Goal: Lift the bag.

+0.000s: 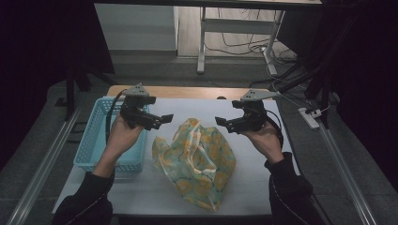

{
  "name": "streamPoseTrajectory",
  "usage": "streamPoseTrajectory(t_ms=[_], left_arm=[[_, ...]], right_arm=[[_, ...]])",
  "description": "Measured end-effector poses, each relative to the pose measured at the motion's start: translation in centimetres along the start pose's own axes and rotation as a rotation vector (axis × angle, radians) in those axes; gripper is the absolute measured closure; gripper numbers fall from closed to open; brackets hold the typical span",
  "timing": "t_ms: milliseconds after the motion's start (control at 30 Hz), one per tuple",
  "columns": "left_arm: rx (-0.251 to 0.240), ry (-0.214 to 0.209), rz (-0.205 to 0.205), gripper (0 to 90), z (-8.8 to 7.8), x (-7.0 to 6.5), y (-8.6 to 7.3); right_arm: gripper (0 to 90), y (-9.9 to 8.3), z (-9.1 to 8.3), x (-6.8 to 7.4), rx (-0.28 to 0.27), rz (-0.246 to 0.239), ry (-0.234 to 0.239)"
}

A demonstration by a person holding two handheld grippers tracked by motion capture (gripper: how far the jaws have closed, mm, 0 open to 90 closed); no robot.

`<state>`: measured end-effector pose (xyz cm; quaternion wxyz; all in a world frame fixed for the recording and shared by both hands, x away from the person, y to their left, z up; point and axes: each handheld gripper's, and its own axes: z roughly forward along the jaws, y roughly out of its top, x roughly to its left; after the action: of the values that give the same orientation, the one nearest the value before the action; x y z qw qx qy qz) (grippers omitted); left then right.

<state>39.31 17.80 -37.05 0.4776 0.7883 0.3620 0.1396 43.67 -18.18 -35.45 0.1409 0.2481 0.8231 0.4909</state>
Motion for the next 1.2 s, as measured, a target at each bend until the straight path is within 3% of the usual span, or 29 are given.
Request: streamPoseTrajectory(t_ms=[633, 1200], left_arm=[[0.051, -0.023, -0.025, 0.0, -1.7, -1.2, -6.0], [0.067, -0.014, -0.098, 0.0, -4.8, -3.0, -12.7]], right_arm=[[2.3, -4.6, -1.3, 0.9, 0.019, 0.011, -0.031], [0.0, -10.2, -4.0, 2.5, 0.051, 0.028, -0.059]])
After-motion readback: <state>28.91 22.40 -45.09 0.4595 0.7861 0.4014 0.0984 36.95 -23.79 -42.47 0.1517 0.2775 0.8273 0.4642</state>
